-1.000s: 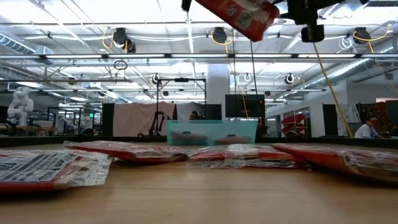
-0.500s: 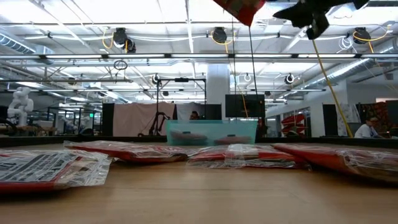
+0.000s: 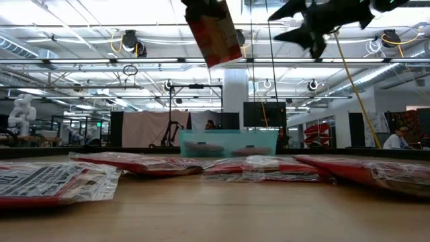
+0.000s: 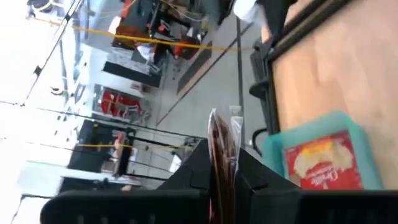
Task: Sort popcorn bags into baskets
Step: Put the red popcorn bag into the blue bin
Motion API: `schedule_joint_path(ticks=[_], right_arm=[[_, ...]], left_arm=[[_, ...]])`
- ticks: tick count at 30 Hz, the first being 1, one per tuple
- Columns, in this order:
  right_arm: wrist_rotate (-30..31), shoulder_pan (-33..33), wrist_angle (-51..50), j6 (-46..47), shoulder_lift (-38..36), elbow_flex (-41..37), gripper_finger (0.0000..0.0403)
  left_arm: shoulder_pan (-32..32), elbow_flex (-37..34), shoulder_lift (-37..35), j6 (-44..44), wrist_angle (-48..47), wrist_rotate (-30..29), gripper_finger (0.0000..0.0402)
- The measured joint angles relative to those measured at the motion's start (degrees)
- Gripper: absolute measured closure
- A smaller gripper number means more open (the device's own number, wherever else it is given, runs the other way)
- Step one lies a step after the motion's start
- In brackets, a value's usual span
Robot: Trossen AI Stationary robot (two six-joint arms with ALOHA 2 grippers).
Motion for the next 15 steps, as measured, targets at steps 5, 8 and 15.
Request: schedule_joint_path(ticks=[5, 8, 15], right_arm=[[4.58, 0.96, 16.63, 5.90, 8.87, -1.84, 0.0133], [4.84, 1.95, 25.28, 8.99, 14.44, -1.84, 0.0135], [4.82, 5.75, 36.29, 12.85, 24.67, -1.88, 0.0135]], left_arm=[[-0.77, 0.00, 0.98, 1.67, -0.40, -0.39, 0.0370], [-1.67, -0.02, 1.74, 2.03, -0.73, -0.43, 0.0367], [-2.69, -0.04, 1.67, 3.48, -1.20, -0.44, 0.0380]])
